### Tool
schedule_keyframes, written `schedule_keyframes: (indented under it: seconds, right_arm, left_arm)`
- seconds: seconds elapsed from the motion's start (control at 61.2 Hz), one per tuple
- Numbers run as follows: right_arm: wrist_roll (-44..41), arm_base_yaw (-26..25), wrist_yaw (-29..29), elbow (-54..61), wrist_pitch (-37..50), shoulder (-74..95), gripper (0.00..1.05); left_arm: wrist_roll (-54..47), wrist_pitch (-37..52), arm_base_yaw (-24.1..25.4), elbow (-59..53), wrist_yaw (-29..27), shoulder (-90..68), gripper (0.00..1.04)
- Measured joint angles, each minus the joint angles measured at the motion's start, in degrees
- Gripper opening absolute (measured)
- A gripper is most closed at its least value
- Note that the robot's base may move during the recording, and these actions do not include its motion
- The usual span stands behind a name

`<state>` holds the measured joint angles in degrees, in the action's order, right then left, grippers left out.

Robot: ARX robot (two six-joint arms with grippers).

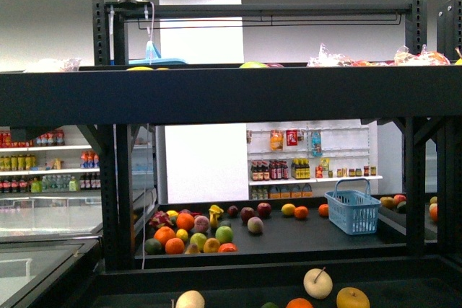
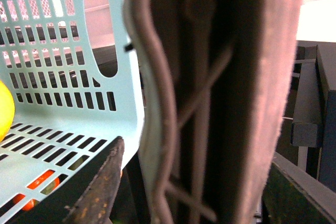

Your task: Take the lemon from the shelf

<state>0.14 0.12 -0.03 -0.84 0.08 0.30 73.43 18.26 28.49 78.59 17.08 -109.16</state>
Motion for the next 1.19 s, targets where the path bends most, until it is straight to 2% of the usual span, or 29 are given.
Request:
schedule_keyframes:
  seconds: [0.065, 0.474, 0.768, 0.899, 1.03, 1.194]
  right_arm:
    - [0.00, 0.00, 0.00, 0.00, 0.00, 0.00, 0.97]
    - [0.00, 0.00, 0.00, 0.00, 0.00, 0.00, 0.97]
    - [0.00, 0.00, 0.00, 0.00, 0.00, 0.00, 0.97]
    - [0.00, 0.00, -0.02, 0.00, 0.00, 0.00, 0.97]
    - [0.00, 0.00, 0.00, 0.00, 0.00, 0.00, 0.97]
    - [0.00, 0.00, 0.00, 0.00, 0.00, 0.00, 0.97]
  left_arm:
    - [-0.50, 0.00, 0.48, -0.17, 0.37, 0.22, 0.98]
    - [-3.41, -1.75, 1.60, -1.77, 2.86, 1.27, 0.97]
    - [-4.79, -5.22, 2.62, -5.03, 2.34, 10.14, 0.97]
    - [-7.82, -10.78, 2.84, -9.14, 0.33, 16.68, 0.97]
    - [-15.80, -20.85, 1.42, -13.22, -4.96, 24.61, 0.97]
    - [-30.49, -31.52, -5.35, -18.75, -14.23, 37.97, 0.97]
